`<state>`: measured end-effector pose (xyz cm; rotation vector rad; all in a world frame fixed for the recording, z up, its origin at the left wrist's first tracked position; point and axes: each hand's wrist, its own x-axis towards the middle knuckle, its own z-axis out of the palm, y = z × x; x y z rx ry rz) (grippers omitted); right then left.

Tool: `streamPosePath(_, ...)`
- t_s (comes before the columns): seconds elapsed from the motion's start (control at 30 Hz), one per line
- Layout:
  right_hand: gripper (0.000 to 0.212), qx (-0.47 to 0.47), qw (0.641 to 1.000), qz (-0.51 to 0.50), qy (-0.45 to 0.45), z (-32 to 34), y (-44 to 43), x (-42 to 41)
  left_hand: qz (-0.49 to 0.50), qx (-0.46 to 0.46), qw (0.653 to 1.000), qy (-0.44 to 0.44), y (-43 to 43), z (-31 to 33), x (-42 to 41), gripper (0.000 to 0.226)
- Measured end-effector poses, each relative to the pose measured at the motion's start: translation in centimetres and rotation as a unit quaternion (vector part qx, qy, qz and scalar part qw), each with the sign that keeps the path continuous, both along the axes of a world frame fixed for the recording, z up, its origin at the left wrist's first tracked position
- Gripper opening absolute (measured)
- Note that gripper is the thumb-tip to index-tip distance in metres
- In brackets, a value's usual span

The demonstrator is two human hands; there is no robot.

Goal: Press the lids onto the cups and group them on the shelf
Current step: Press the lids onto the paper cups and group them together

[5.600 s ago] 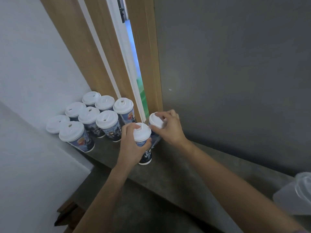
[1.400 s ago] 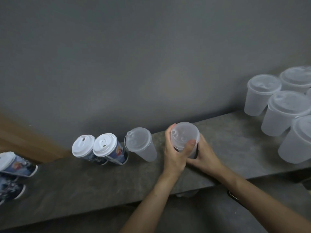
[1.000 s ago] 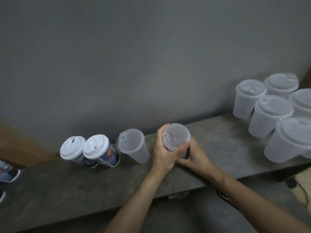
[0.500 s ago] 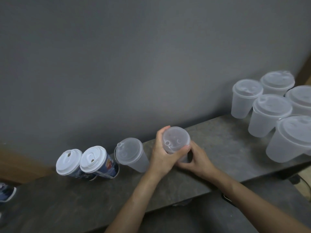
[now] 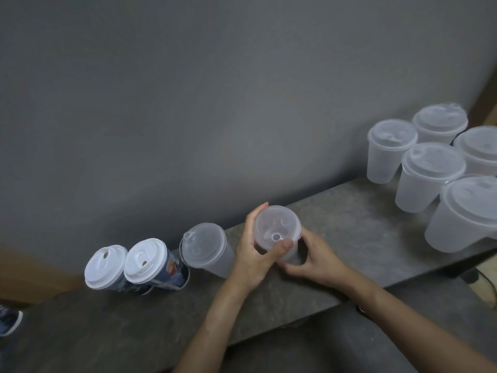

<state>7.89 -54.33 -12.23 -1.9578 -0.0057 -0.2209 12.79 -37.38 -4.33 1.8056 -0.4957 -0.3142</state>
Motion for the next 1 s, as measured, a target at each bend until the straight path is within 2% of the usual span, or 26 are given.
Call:
streamPosePath(0.17, 0.092, -0.028, 1.0, -0.004, -0.007, 0.2, 0.7, 0.2, 0.03, -0.001, 0.999, -0.023, -0.4, -0.2, -1.2, 0.082)
streamPosePath(0.27, 0.078, -0.013, 1.0, -0.003, -0.002, 0.4, 0.3, -0.1, -0.013, 0.021, 1.0, -0.015, 0.3, 0.5, 0.1, 0.085)
streamPosePath(0.37, 0.071, -0.049, 0.998, 0.026, -0.01, 0.3, 0.4, 0.0, -0.055, 0.051, 0.997, -0.022, 0.6, 1.3, 1.0, 0.085)
streamPosePath(0.47, 0.084, -0.07, 0.997, 0.024, -0.008, -0.1, 0.6, 0.2, -0.001, 0.047, 0.998, -0.053, -0.2, 1.1, -0.3, 0.082)
streamPosePath(0.57, 0.096, -0.033, 0.999, 0.0, -0.001, -0.3, 0.5, 0.0, 0.013, 0.013, 0.999, -0.033, -0.6, 0.6, -1.2, 0.087)
streamPosePath(0.6, 0.096, -0.025, 1.0, -0.002, 0.0, -0.4, 0.4, -0.1, 0.006, -0.005, 1.0, -0.01, -0.5, 0.6, -1.1, 0.085)
streamPosePath(0.67, 0.094, -0.034, 0.999, -0.002, 0.007, -0.7, 0.2, 0.0, 0.032, -0.052, 0.997, 0.043, -0.7, 0.3, -0.6, 0.065)
streamPosePath(0.77, 0.09, -0.066, 0.998, 0.002, 0.012, -0.9, 0.3, 0.1, 0.098, -0.067, 0.993, 0.019, -1.6, -0.2, -0.5, 0.04)
streamPosePath(0.9, 0.104, -0.055, 0.998, -0.01, -0.002, -0.9, 0.6, 0.2, 0.132, -0.053, 0.989, -0.034, -2.2, -1.0, -1.1, 0.042)
streamPosePath(1.0, 0.093, -0.023, 0.999, -0.016, -0.025, -0.6, 0.4, 0.0, 0.118, -0.055, 0.991, -0.009, -2.2, -0.4, -0.9, 0.038)
